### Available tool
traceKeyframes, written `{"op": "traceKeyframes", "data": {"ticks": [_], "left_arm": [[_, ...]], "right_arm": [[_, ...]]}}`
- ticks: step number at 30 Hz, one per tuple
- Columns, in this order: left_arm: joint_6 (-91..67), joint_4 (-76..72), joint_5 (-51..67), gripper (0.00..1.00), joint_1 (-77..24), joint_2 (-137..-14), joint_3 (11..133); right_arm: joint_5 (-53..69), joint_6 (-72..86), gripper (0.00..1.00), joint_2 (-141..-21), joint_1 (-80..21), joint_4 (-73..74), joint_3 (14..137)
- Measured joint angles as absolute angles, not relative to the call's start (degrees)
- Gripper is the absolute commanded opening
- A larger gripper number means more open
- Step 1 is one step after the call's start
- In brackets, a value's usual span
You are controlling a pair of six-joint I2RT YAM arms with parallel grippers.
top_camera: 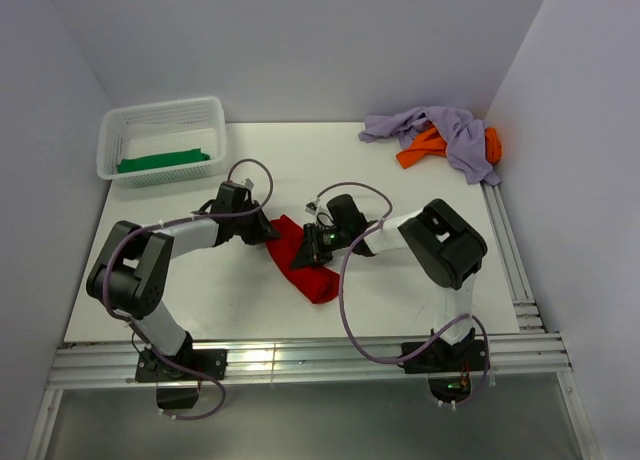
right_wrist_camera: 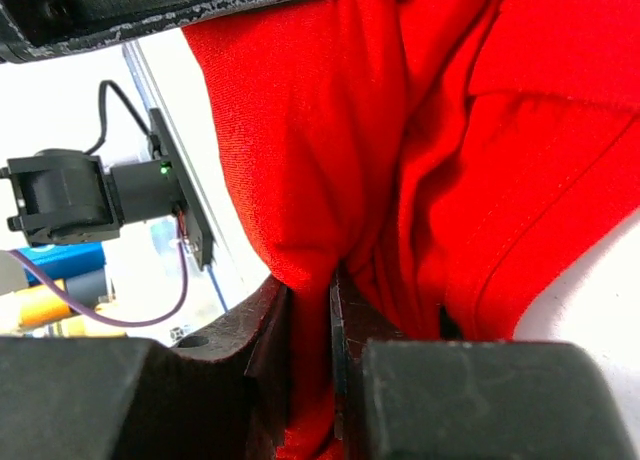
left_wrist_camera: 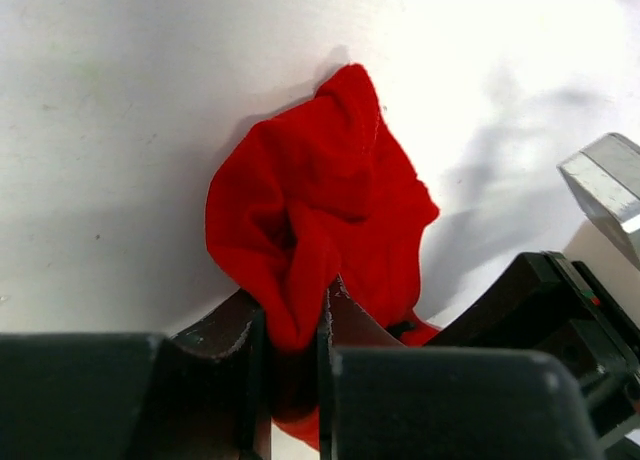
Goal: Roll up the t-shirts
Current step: Roll the tshirt
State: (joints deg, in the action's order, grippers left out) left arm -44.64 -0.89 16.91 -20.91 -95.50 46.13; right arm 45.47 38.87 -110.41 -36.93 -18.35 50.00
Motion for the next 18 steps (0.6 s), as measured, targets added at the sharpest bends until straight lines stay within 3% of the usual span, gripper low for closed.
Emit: {"op": "traceKeyframes", "data": {"ticks": [2,9,14,18], "left_arm": [[-44.64,1.89,16.12,0.00,-21.06,-95.81,47.53],[-44.64,3.79,15.29,0.00,-21.32,-96.27,48.62],[-44.45,3.64,14.98,0.00,-21.47,-96.27,48.60],[-44.16,3.25,15.00,0.00,-21.54,-96.27,48.45]], "right_arm": [[44.80,38.28,0.42,-109.84,-36.95,-17.72,49.91],[34.65,33.56,0.63,-101.58,-37.01,-7.55,48.69],[22.39,28.82,0.63,-90.28,-39.27,6.11,49.74],[9.61,25.32,0.65,-86.02,-47.03,16.43,57.23]]}}
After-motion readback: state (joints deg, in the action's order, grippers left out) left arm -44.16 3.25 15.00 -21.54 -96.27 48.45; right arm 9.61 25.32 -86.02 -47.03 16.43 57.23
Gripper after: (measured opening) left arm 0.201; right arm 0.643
